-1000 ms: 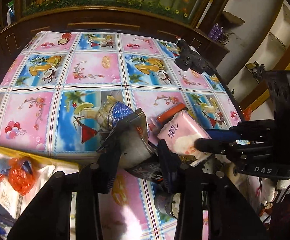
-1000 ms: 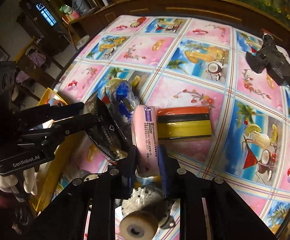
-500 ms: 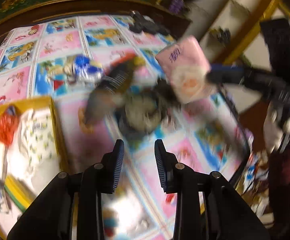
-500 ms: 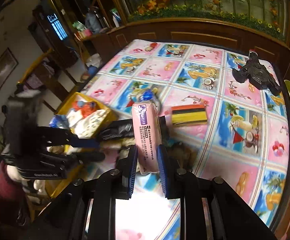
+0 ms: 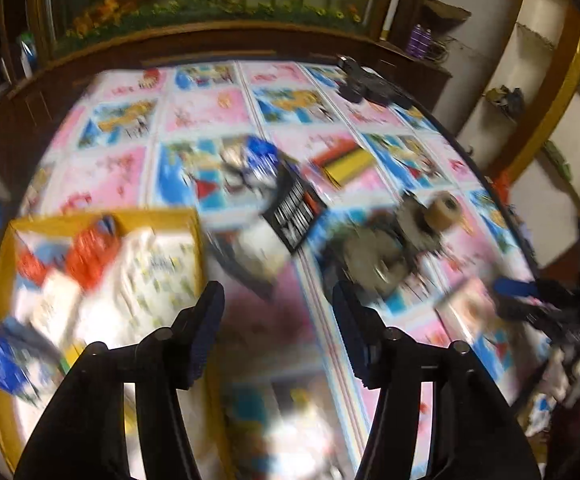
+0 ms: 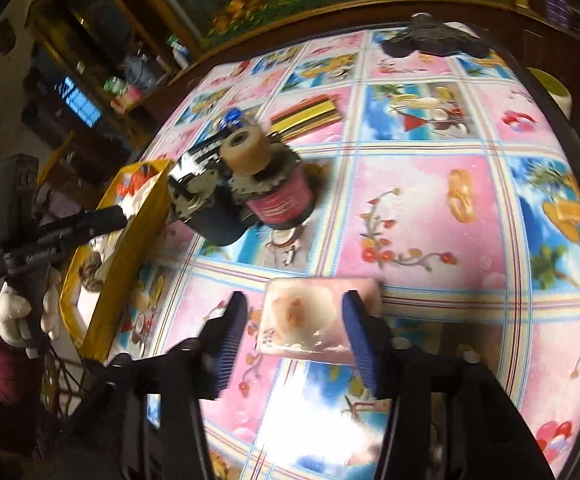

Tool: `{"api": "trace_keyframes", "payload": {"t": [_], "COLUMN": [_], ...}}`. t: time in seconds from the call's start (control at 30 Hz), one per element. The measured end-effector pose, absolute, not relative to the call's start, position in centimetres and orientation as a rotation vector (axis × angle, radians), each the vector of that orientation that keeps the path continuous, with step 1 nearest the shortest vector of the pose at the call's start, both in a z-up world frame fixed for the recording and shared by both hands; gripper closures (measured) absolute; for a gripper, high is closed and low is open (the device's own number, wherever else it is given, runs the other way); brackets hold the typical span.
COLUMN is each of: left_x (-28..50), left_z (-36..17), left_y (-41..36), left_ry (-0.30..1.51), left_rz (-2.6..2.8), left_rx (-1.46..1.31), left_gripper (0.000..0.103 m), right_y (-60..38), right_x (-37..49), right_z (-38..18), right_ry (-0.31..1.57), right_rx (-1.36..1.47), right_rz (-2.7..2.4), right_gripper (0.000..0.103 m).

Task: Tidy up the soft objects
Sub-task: 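Grasp the black packet with left while right grasps the pink tissue pack, then carry the black packet with left while right carries the pink tissue pack to the box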

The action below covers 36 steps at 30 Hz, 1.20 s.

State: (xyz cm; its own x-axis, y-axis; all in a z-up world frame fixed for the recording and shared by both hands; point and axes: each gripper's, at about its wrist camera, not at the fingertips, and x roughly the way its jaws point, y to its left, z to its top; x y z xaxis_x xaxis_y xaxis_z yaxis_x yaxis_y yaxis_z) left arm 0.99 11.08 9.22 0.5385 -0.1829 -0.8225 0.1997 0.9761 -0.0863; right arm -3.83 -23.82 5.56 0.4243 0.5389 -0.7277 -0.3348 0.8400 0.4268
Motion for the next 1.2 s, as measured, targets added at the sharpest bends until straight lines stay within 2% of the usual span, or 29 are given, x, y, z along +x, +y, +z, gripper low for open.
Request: {"api": "trace_keyframes", "payload": {"t": [0.07, 0.13, 0.33, 0.43, 0.53, 0.6, 0.63, 0.73, 0.77, 1.0, 1.2], "left_x": [3.1, 4.9, 9.2, 10.5, 11.3, 11.6, 11.5, 10.7, 10.5, 6.7, 0.6], "left_z": [8.5, 7.7, 6.1, 4.6, 2.8, 2.0, 2.1, 2.7, 3.0, 7.2, 10.1], "left_y": [10.4, 9.9, 10.6, 9.2, 7.8, 7.7, 7.6, 7.8, 8.2, 11.6, 12.9], "left_ry": [0.98, 1.003, 1.076, 1.123, 1.198, 1.227, 1.218, 1.198, 1.193, 1.079, 0.986], "left_rz": [-0.209, -0.198, -0.245, -0.262, -0.271, -0.283, -0.288, -0.347, -0.354, -0.411, -0.479], "left_rx": [0.102, 0.168, 0.045, 0.072, 0.118, 0.1, 0.117, 0.076, 0.049, -0.111, -0.218], "left_gripper": [0.048, 0.048, 0.048, 0.048, 0.034, 0.034, 0.038, 0.065, 0.069, 0.07, 0.07], "right_y": [-24.8, -25.5, -26.4, -25.9, -26.0, -25.5, -25.8, -25.3, -25.0, -23.4, -21.1], "right_x": [-4.7, -5.3, -6.0, -5.2, -5.0, -4.7, -5.0, -4.9, -5.1, -5.8, -2.1], "right_z": [5.4, 5.3, 4.7, 4.3, 3.7, 3.7, 3.8, 3.9, 3.8, 2.6, 2.9], "right_ry": [0.97, 0.956, 0.967, 0.98, 1.004, 1.004, 0.998, 0.99, 0.99, 1.053, 1.103], "right_rx": [0.25, 0.233, 0.247, 0.284, 0.3, 0.305, 0.308, 0.325, 0.329, 0.334, 0.391], "right_rz": [0.549, 0.531, 0.522, 0.529, 0.526, 0.521, 0.512, 0.485, 0.48, 0.468, 0.413], "right_gripper": [0.04, 0.038, 0.037, 0.035, 0.035, 0.035, 0.035, 0.03, 0.027, 0.022, 0.02]}}
